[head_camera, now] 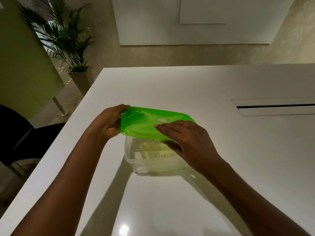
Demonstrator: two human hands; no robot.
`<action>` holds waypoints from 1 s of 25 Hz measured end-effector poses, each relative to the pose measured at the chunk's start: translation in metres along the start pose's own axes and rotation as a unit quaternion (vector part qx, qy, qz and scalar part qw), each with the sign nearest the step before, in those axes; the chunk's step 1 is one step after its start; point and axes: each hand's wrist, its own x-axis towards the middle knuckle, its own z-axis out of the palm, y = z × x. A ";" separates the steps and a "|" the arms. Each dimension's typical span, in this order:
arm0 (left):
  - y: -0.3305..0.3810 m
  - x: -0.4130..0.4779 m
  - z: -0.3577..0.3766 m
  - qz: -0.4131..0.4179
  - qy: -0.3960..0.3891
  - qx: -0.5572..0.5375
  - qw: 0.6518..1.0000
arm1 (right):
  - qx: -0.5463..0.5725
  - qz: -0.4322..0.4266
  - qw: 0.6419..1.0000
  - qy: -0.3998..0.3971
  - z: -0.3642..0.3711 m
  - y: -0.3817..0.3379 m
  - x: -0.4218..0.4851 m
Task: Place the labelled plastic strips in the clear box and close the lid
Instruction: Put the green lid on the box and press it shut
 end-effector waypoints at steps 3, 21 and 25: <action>-0.011 0.003 -0.013 0.028 0.007 0.006 1.000 | 0.112 0.111 0.987 0.002 0.008 0.008 -0.002; -0.062 0.034 -0.024 0.203 0.241 0.192 0.929 | 0.306 0.493 0.812 0.062 0.081 0.095 0.016; -0.064 0.043 -0.030 0.180 0.240 0.214 0.930 | 0.292 0.496 0.817 0.046 0.088 0.099 0.016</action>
